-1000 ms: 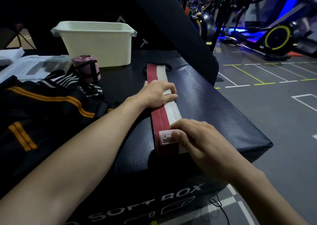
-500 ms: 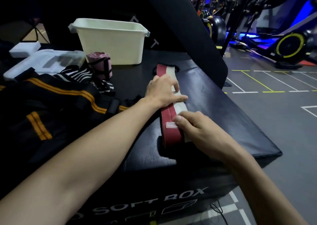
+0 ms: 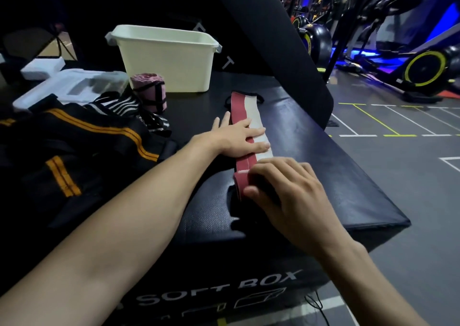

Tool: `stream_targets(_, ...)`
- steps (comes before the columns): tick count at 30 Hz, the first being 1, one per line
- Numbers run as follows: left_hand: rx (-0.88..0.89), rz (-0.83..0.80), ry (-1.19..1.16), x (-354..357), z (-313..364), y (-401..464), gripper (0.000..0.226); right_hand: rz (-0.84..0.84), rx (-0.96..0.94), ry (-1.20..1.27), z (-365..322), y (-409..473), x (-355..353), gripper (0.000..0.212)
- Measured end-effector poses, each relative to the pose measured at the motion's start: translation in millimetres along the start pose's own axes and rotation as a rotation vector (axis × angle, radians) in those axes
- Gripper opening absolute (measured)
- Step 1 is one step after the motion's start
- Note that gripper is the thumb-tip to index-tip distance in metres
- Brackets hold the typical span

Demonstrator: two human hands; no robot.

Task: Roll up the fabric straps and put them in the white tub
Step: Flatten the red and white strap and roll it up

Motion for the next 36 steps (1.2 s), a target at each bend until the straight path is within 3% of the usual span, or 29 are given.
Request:
stream_targets(3, -0.042, 0.050, -0.016, 1.4, 1.0, 3.8, 0.062, -0.164, 0.052, 0.000, 7.7, -3.9, 5.2, 0.060)
stream_targets(8, -0.013, 0.224, -0.065, -3.2, 0.9, 5.9, 0.047, -0.206, 0.042, -0.015, 12.0, 6.0, 1.9, 0.052)
stream_targets(11, 0.013, 0.327, -0.079, -12.2, -0.3, 1.1, 0.050, -0.239, 0.080, 0.054, 11.0, 10.7, -4.3, 0.051)
stream_targets(14, 0.034, 0.319, -0.124, -16.5, -0.8, -2.1, 0.058, -0.289, 0.092, 0.169, 6.7, 10.8, -17.3, 0.040)
stream_targets(20, 0.058, 0.284, -0.152, -13.1, 6.5, -3.4, 0.053, -0.389, 0.108, 0.232, -7.4, 5.8, -31.1, 0.032)
stream_targets(26, 0.046, 0.387, -0.163, -9.9, 6.4, -3.2, 0.040, -0.414, 0.248, 0.186, -9.6, 9.8, -27.0, 0.036)
stream_targets(30, 0.049, 0.437, -0.219, -9.6, 4.0, -2.9, 0.027, -0.480, 0.331, 0.036, -7.3, 14.5, -20.8, 0.055)
stream_targets(33, 0.057, 0.425, -0.244, -11.3, 0.4, -3.7, 0.018, -0.434, 0.363, 0.016, -6.3, 19.8, -11.9, 0.054)
stream_targets(36, 0.076, 0.311, -0.328, -15.3, -3.2, -6.9, 0.022, -0.197, 0.360, -0.033, -5.5, 25.5, -8.5, 0.042)
Point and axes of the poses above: each hand's wrist, its own y-axis towards the middle knuckle, its own x-axis out of the palm, z = x × y, the point moved 3 cm from there along y, towards the middle knuckle, and after that the axes turned 1 degree about z, right-handed, at the moved point
